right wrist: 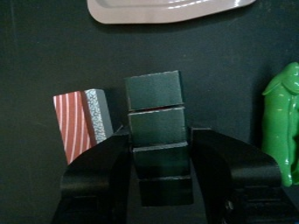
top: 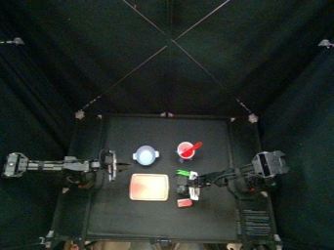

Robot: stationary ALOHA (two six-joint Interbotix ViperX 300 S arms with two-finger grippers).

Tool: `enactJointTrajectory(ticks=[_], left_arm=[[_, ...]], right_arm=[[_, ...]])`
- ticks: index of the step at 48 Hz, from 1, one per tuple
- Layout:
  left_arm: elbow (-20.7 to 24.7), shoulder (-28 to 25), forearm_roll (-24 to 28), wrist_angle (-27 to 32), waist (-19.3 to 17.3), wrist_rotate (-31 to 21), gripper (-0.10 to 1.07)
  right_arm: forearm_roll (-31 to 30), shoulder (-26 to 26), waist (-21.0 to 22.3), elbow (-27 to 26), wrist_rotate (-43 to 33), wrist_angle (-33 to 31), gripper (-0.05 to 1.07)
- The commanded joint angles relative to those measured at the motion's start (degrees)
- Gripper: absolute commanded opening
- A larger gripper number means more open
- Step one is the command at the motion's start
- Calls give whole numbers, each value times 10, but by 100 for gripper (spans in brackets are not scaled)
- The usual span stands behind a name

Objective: Place green sushi roll on plate

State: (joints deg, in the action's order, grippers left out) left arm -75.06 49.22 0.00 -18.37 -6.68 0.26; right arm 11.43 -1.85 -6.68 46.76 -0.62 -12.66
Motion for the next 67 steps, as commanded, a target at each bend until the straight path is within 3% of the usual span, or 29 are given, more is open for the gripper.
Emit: enactJointTrajectory(ticks=[1, 12, 21, 41, 67], left_arm=[[8, -2, 0, -2, -2, 0, 55], [7, -2, 1, -2, -2, 1, 55], [7, -2, 0, -2, -4, 1, 55], [6, -2, 0, -2, -4, 1, 55], [6, -1, 1, -2, -4, 1, 55]], right_arm=[[-1, -17, 0, -7, 1, 4, 56], [-5, -17, 4, -25, 1, 13, 56], [-35, 0, 10, -71, 1, 38, 56], [-76, 121, 25, -207, 1, 41, 56], [-74, 218, 40, -335, 0, 36, 56]])
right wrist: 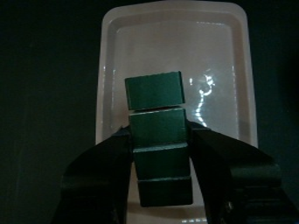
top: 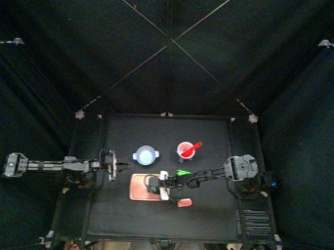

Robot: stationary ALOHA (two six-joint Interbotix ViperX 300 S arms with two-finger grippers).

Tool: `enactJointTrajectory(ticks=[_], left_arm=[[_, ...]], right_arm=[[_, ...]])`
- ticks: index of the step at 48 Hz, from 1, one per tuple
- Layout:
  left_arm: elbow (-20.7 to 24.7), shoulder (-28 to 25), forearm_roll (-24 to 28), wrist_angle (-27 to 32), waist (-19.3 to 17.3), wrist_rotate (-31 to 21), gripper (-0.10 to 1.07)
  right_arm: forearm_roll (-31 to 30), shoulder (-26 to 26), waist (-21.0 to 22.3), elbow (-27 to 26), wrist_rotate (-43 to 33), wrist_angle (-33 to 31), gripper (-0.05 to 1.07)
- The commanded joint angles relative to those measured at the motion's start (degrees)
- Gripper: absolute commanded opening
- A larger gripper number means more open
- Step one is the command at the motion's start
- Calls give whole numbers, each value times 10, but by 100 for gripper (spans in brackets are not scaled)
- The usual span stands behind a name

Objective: Place green sushi roll on plate

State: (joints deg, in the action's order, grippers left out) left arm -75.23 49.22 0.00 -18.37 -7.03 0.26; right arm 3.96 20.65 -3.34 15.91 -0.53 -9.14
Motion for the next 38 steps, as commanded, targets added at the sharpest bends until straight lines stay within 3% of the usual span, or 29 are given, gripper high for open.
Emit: enactJointTrajectory(ticks=[1, 25, 38], left_arm=[[7, -1, 0, -2, -1, 1, 55], [8, -1, 1, -2, -1, 1, 55], [8, -1, 0, -2, -1, 1, 55]], right_arm=[[1, -5, 7, -28, -1, 1, 56], [-1, 14, 15, -58, -1, -13, 58], [-2, 21, 16, -67, -1, -23, 70]])
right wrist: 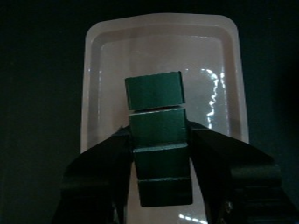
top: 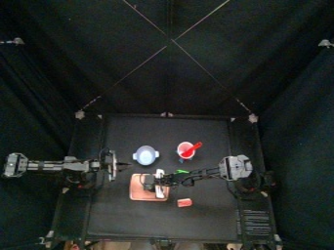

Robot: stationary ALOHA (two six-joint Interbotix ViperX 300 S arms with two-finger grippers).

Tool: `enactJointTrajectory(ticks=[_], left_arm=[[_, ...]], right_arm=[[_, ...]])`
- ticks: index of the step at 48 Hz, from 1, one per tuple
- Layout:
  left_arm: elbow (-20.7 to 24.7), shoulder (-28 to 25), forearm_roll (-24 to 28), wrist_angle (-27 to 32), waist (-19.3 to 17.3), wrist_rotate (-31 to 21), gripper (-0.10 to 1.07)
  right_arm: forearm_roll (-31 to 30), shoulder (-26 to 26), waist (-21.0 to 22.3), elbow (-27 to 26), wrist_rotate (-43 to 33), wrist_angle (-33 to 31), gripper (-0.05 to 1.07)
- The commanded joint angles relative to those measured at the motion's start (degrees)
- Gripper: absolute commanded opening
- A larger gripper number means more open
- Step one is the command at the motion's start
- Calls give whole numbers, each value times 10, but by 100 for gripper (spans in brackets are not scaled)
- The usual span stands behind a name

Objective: Place green sushi roll on plate

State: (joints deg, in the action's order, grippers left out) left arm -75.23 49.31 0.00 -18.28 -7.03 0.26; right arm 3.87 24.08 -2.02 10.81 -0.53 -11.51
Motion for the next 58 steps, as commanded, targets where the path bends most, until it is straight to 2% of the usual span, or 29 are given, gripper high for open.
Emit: enactJointTrajectory(ticks=[1, 25, 58], left_arm=[[8, -2, 0, -3, -1, 1, 55], [7, -2, 0, -3, -1, 1, 55], [8, -2, 1, -3, -1, 1, 55]], right_arm=[[-1, -13, 4, -16, -1, 1, 71], [3, -13, 4, -16, -1, -2, 94], [-2, -13, 4, -17, -1, -4, 94]])
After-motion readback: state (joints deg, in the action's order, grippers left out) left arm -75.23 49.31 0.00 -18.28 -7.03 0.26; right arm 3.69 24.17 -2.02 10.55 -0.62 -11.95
